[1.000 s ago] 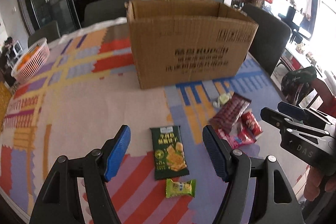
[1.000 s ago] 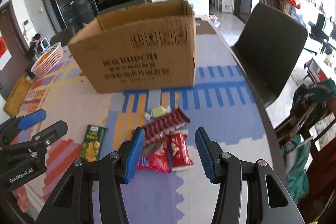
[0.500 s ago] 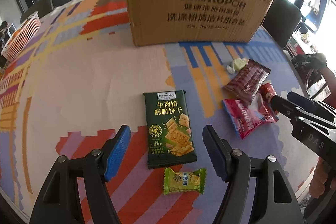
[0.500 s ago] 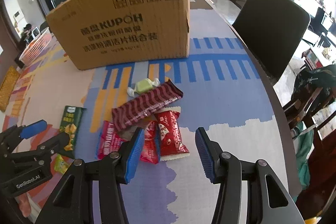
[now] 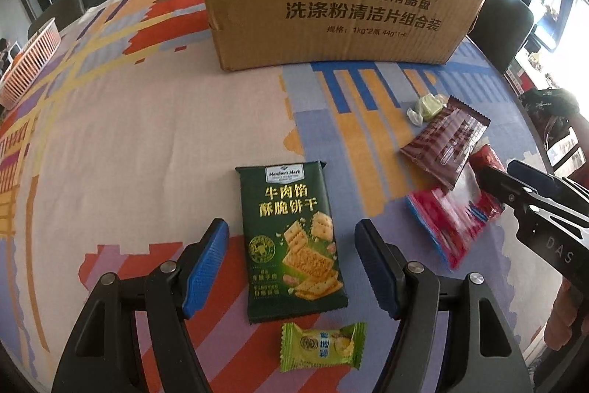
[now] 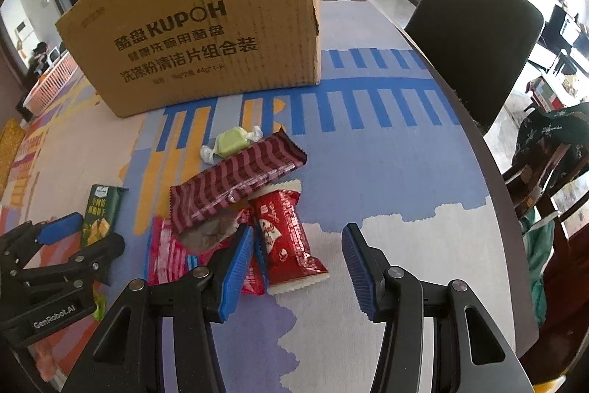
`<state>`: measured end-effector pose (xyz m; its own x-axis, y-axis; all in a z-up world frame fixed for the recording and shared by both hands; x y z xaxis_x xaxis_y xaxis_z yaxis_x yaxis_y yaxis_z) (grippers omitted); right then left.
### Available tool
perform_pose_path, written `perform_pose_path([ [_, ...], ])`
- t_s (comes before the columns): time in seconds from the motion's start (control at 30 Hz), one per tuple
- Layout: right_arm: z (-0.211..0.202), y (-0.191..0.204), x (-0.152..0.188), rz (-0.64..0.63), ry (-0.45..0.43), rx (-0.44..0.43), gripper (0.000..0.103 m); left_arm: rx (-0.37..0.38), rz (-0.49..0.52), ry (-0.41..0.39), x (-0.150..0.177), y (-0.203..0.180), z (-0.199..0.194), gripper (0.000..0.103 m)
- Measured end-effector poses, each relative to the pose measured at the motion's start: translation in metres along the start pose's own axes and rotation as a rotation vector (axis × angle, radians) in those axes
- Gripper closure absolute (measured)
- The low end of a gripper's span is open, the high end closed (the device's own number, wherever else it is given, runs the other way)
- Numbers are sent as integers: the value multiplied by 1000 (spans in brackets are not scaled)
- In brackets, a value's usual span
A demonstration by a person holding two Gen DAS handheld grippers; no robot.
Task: Organize snacks
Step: 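Grasp the green cracker box with the left tool while the right tool grasps the red bag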
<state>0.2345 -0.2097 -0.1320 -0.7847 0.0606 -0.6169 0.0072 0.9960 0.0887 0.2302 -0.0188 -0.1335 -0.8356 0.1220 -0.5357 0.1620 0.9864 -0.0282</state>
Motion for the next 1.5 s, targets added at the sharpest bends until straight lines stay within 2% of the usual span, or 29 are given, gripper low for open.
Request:
perform_pose_path([
  [0.23,5,-1,-3,3,-2,-6,56,-2,8,-17,-4,0,0,51],
  [0.4,5,1,-3,-24,-7,0,56,1,9,-24,-6,0,1,58],
  [0.47,5,0,-4,-13,-5,-7,57,8,10,-24,-7,-1,1,58],
  [0.57,8,-3,-6,0,2,-30,63,29,5,-19,-9,-4,2,58],
  [0.6,8,-3,-6,3,5,-43,68,40,-1,-16,-10,-5,2,58],
  [0.73,6,-2,-7,-1,-1,-60,79,40,5,-31,-13,-9,-3,58],
  [1.1,-9,-8,-10,15,-30,-73,80,56,16,-89,-16,-18,-30,58],
  [1.5,-51,1,-21,-2,-131,-99,83,71,22,-210,-30,-20,-76,58],
])
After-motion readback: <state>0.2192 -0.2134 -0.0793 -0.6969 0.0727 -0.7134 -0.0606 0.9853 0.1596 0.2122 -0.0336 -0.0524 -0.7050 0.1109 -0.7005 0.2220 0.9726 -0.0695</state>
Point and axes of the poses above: each gripper's, at about its wrist camera, not at the fingertips, and z roughly the way its jaws point, y to its left, x to its underside, the point moved 1 cm from there along z, roughly the way its jaws point, and after that the axes turned 8 degrees about -y, right-handed, at the moved point
